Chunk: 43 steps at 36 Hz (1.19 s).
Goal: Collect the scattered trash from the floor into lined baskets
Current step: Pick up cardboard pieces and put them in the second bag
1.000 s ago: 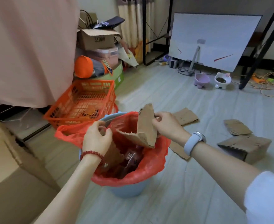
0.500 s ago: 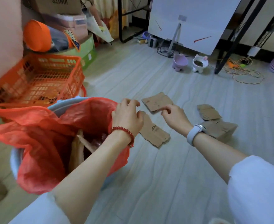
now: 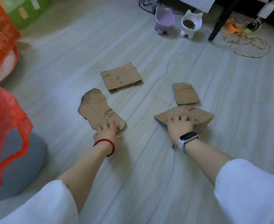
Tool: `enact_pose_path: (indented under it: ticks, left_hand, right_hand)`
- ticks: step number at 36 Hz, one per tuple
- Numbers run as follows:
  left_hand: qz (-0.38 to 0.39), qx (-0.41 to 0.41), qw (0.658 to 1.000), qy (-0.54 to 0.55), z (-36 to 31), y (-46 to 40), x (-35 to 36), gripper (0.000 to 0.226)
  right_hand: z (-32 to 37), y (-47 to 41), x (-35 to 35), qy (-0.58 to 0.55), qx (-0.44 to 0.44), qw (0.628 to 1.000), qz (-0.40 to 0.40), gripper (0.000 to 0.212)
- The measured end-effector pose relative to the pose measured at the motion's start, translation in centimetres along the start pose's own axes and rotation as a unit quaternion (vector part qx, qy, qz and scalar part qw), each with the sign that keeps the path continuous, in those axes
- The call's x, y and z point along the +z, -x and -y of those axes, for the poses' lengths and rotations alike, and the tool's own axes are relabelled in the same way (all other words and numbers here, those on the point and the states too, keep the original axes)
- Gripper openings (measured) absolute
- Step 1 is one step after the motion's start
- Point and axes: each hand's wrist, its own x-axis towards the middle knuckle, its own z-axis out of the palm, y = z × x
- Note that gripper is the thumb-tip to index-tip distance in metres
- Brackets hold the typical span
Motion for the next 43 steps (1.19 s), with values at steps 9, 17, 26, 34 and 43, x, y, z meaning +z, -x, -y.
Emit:
enact_pose_path:
  ticks: [9,17,26,34,43]
  left_hand:
    - [-0.121,0.019,0.973,-0.195,-0.7,-1.4,1.5,0.023]
    - [-0.217,0.105,0.952,-0.186,-1.0,-0.7,-2.0,0.055]
    - [-0.392,0.045,0.917,-0.052,-1.1,3.5,-15.5,0.024]
    - [-0.624,0.110,0.762,0.131,4.9,12.8,-27.3,0.037]
    - [-0.664,0.035,0.726,0.177,17.5,21.6,-31.3,0.024]
  right_hand:
    - [0.4,-1.8,-0.9,0.049,-0.090,0.993,-0.055,0.041]
    - [-0.1,-1.8,-3.6,-0.010,-0.112,0.987,-0.118,0.044]
    - [1.3,3.0,-13.8,-0.316,-0.107,0.877,-0.347,0.030]
    - [6.5,8.4,-23.6,-0.704,-0.090,0.601,-0.367,0.008]
    - [15.8,14.0,-29.1,-0.767,-0.241,0.543,-0.242,0.020]
